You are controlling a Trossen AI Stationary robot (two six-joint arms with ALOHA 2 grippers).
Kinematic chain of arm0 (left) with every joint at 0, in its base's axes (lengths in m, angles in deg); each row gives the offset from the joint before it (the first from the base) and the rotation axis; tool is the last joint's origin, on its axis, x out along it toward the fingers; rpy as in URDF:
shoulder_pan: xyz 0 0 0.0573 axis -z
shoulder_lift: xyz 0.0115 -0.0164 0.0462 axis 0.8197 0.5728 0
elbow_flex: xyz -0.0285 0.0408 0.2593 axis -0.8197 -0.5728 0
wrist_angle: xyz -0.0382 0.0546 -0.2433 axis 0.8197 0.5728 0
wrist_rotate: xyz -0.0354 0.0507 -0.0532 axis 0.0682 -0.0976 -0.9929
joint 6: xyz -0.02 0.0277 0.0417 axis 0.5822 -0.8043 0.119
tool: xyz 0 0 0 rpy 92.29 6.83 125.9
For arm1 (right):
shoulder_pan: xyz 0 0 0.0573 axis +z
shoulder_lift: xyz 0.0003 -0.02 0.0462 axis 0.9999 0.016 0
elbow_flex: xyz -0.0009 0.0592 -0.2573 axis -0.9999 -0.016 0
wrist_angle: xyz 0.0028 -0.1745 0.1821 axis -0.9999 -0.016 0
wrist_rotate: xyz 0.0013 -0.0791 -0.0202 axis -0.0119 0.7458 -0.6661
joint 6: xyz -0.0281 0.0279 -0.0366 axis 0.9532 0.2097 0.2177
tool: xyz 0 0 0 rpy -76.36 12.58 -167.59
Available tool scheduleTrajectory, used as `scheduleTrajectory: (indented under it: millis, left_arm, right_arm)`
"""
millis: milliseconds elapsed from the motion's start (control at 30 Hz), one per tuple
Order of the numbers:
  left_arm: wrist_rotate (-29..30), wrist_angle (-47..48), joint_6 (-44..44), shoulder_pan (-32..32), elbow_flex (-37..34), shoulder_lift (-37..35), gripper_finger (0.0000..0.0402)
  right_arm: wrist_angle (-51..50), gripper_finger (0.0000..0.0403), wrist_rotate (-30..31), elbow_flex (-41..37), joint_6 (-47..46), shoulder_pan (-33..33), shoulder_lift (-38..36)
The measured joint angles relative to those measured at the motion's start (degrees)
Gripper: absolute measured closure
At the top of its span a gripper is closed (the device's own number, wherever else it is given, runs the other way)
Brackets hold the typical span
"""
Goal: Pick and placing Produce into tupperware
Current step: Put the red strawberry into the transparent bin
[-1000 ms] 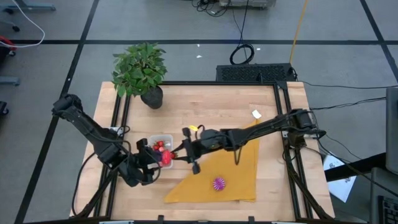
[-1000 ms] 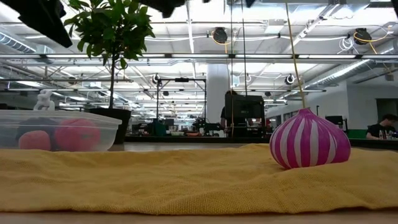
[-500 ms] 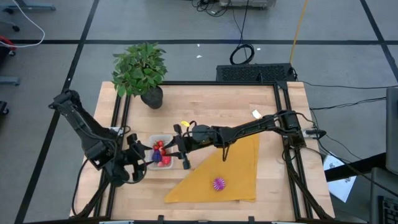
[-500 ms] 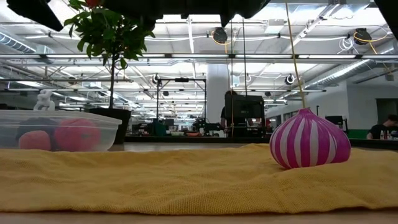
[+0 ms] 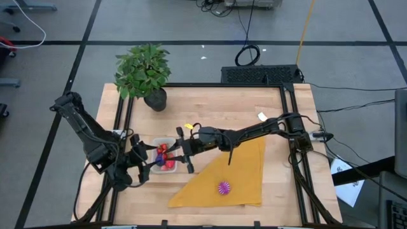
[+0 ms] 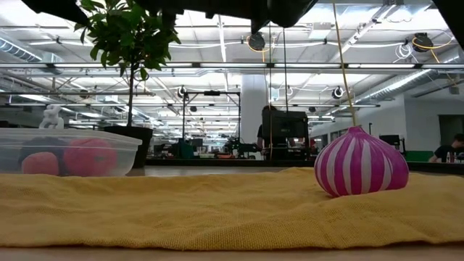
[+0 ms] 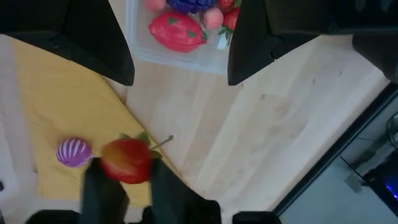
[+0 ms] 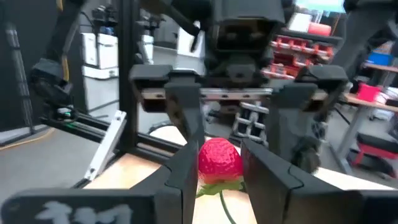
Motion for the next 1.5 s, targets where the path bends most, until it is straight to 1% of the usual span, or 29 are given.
scheduleTrajectory:
  millis: [67, 200, 333, 433, 900, 1133, 1200, 1300, 1367, 1500]
  left_arm:
    - [0.4, -0.3, 0.0, -0.4, 0.0, 0.0, 0.0137]
    - [2.3, -1.6, -1.2, -0.6, 0.0, 0.0, 0.0137]
    - [2.3, -4.1, -4.3, -1.1, 0.0, 0.1, 0.0137]
    - [2.2, -3.8, -4.3, -1.1, 0.0, 0.1, 0.0137]
    - [2.4, -5.6, -6.1, -1.1, 0.0, 0.1, 0.0137]
    - [1.2, -5.1, -10.1, -1.1, 0.0, 0.1, 0.0137]
    - [0.9, -2.7, -8.7, -1.0, 0.0, 0.1, 0.0137]
    - [0.8, 2.6, -3.5, -0.4, 0.0, 0.2, 0.0137]
    - [0.7, 4.3, -0.6, 0.2, -0.2, 0.2, 0.0137]
    - [0.6, 4.2, -1.1, 1.1, -0.3, 0.7, 0.0137]
  right_arm:
    - [2.0, 0.0298, -0.2, 0.3, -0.4, 0.0, 0.9]
    - [2.3, 0.0298, -0.6, 1.7, -0.7, 0.0, 2.3]
    - [1.2, 0.0298, -1.6, 3.9, -1.0, 0.0, 3.6]
    - [0.7, 0.0298, -1.6, 4.4, -1.1, 0.0, 4.0]
    - [-0.9, 0.0298, -1.7, 4.6, -2.0, 0.0, 3.9]
    - [-2.9, 0.0298, -1.7, 4.6, -4.9, -0.1, 3.8]
    - [-3.6, 0.0298, -1.7, 4.6, -5.4, -0.1, 3.8]
    - [-3.9, 0.0298, -1.7, 4.6, -6.6, -0.1, 3.9]
    - [-3.8, 0.0298, -1.7, 4.6, -7.1, -0.3, 3.9]
    - [-3.9, 0.0298, -1.8, 4.6, -9.1, -1.0, 3.9]
